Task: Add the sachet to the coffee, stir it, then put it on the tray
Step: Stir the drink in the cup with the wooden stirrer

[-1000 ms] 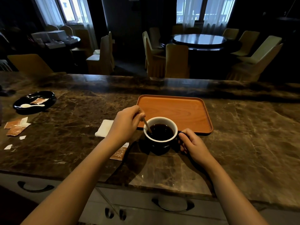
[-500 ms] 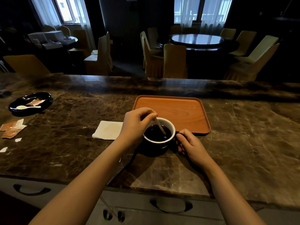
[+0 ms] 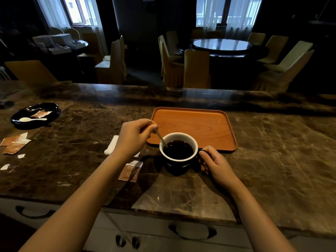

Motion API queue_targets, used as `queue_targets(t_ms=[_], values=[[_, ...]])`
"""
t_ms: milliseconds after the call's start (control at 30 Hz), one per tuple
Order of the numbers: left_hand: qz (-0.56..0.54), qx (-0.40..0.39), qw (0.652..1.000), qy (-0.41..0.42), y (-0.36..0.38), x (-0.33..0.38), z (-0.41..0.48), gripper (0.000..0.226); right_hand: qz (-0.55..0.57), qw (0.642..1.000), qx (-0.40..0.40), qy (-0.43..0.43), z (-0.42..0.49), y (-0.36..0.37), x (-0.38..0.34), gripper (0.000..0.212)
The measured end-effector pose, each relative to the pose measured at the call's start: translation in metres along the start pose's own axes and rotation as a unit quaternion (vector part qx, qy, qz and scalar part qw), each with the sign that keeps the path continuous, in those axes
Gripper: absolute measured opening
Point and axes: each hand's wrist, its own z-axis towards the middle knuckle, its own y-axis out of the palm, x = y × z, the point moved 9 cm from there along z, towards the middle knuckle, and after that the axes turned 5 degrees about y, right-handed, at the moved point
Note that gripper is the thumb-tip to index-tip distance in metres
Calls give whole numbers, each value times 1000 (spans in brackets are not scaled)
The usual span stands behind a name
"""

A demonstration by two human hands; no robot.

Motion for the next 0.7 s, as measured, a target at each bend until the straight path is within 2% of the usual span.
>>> queue_targets(t_ms=[200,400,700], values=[[-47,-44,998,-17,11,7,-12,10,1,1000,1,-1,-1,0,0,19],[-86,-29,996,4,32,33,-7,13,-4,1000,2,-2,-1,-1,1,20],[-17,-23,999,41,40,40,20,12,-11,1000,6,-8,-1,-1,-1,20]])
